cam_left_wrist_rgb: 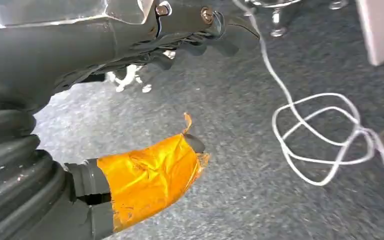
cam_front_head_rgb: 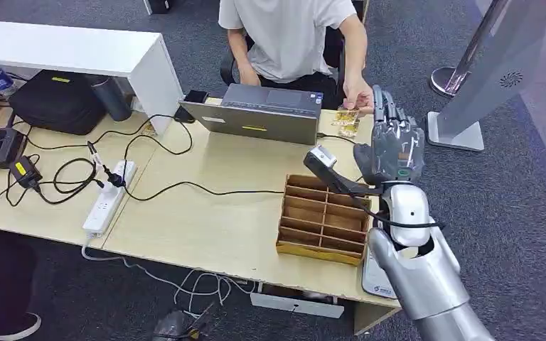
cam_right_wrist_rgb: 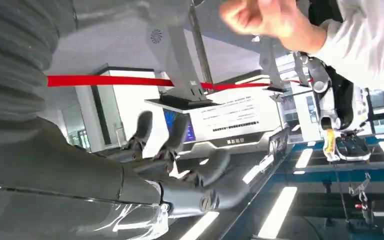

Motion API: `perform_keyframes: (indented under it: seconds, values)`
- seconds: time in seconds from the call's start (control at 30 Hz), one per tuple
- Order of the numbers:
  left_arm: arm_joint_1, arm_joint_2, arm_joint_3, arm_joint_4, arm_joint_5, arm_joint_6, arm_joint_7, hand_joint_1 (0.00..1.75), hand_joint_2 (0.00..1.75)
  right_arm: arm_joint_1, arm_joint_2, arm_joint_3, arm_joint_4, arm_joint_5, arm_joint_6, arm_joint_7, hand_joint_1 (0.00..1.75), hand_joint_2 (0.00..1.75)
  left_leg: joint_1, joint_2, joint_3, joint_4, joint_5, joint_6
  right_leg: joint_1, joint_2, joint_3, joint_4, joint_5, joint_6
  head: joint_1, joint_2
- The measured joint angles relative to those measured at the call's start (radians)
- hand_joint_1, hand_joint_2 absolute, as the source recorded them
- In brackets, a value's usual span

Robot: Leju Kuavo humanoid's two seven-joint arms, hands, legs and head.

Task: Pass the card to the sensor for recognition and then transmit it.

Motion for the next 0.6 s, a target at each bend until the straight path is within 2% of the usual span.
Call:
perform_keyframes:
  seconds: [0.17,0.27,0.4,0.6]
  values:
    - [0.000,0.002,0.000,0.000,0.007,0.000,0.011,0.00,1.75,0.016,-0.016,-0.008,-0.006,0.002,0.000,0.010,0.00,1.75,0.000,0.000,0.000,0.000,0.000,0.000,0.000,0.000,0.000,0.000,0.000,0.000,0.000,0.000]
    - [0.000,0.005,-0.002,0.000,0.029,0.000,0.015,0.00,1.75,0.036,-0.050,-0.031,-0.025,0.013,0.000,0.032,0.00,1.75,0.000,-0.001,0.000,0.001,0.000,0.000,0.000,-0.001,0.000,-0.001,0.000,0.000,0.000,0.000]
    - [0.003,0.019,-0.002,0.000,0.059,0.000,0.032,0.00,1.75,0.089,-0.142,-0.099,-0.072,0.022,0.003,0.042,0.00,1.75,0.000,-0.003,0.000,0.001,0.000,0.000,0.000,-0.002,0.001,-0.001,0.000,0.000,0.000,0.000]
    - [0.019,0.043,-0.002,0.003,0.109,0.000,0.042,0.00,1.75,0.208,-0.317,-0.275,-0.152,-0.005,0.000,0.042,0.00,1.75,0.000,-0.006,-0.003,0.003,-0.001,0.002,0.000,-0.006,0.001,-0.002,0.000,0.000,0.000,0.000]
